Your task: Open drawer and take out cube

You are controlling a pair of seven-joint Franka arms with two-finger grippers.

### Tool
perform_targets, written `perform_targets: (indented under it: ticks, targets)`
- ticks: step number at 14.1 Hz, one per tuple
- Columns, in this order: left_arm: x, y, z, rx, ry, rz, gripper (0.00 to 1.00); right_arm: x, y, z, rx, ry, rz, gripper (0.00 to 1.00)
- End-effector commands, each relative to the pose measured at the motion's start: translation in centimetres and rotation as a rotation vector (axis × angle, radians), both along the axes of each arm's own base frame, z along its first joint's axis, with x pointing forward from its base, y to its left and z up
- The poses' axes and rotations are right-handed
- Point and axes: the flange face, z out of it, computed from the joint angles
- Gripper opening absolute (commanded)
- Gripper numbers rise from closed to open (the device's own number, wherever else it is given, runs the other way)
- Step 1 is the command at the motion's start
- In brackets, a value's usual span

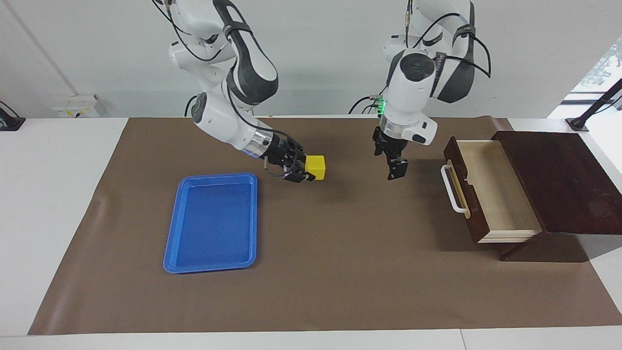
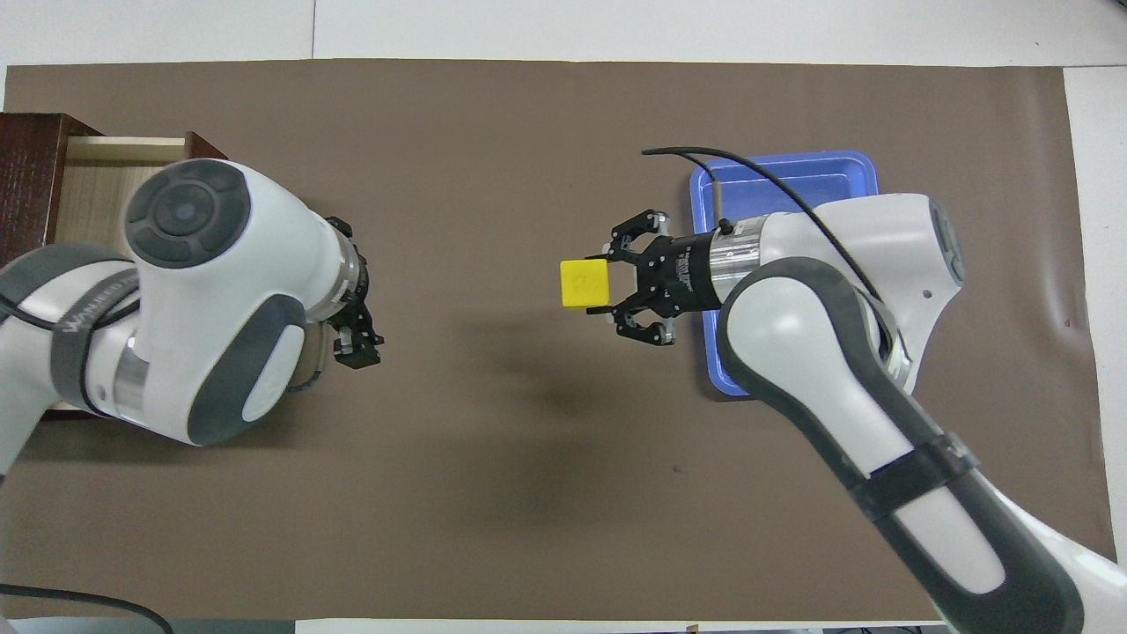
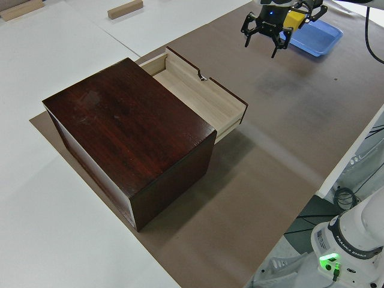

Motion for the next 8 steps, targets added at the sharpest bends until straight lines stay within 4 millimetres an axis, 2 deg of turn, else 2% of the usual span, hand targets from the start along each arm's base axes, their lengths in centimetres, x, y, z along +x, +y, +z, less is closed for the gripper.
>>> perform_targets:
  ticks: [1,2,4,6,7,8]
  targets:
    - [2.0,7.5,-0.8,-0.006,-0.027,-0.042,1.00,2.7,-7.2,-1.3,-0.018,0.000,-0.036,0.00]
    - [2.7,9.8,-1.1,-0.002,-0.038,-0.051,1.00,3.3,-10.0,-2.6,-0.019,0.004,-0.041,0.00]
    - [3.6,13.1,-1.7,0.047,-0.063,-0.115,1.00,4.1,-13.8,-5.0,-0.040,-0.002,-0.021,0.00]
    - [4.6,16.1,-2.7,0.063,-0.091,-0.149,1.00,4.4,-16.9,-7.2,-0.064,0.004,-0.027,0.00]
    - [5.0,17.0,-3.1,0.063,-0.099,-0.159,1.00,4.5,-18.2,-8.3,-0.068,0.011,-0.041,0.00]
    - [5.3,18.1,-3.5,0.067,-0.103,-0.172,1.00,4.6,-18.7,-9.4,-0.072,0.017,-0.038,0.00]
